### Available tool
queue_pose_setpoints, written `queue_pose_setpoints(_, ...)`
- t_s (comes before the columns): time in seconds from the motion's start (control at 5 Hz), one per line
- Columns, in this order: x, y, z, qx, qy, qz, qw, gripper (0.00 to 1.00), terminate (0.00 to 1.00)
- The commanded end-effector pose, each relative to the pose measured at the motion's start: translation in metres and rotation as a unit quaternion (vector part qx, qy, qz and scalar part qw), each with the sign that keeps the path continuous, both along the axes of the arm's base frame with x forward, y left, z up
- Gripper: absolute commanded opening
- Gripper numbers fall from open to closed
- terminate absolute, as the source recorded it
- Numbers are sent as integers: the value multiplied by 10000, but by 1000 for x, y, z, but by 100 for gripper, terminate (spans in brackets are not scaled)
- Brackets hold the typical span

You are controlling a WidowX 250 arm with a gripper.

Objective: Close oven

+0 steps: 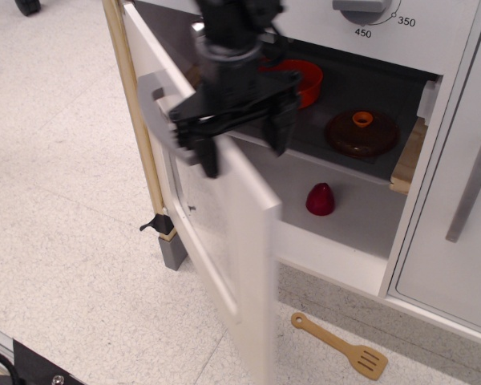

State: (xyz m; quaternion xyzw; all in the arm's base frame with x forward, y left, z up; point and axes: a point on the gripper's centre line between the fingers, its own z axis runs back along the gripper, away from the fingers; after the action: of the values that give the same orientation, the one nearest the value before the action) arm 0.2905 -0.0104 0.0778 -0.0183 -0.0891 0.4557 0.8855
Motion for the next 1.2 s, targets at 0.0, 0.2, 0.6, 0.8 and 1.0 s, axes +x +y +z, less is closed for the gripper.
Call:
queue_pose_setpoints(0.0, 52, -20, 21, -14, -353, 573, 9977, 100, 0)
queue_pose_setpoints(0.2, 56, -23, 30, -295, -398, 842, 9952, 100, 0)
queue_pose_setpoints(0.6, 18, -13, 66, -760, -367, -535, 9950, 100, 0)
queue_pose_setpoints(0.8, -14, -1, 66, -938, -14, -1742, 9802, 100, 0)
queue_pose_setpoints(1.0, -38, 15, 40, -247, 162, -2451, 9690, 100, 0)
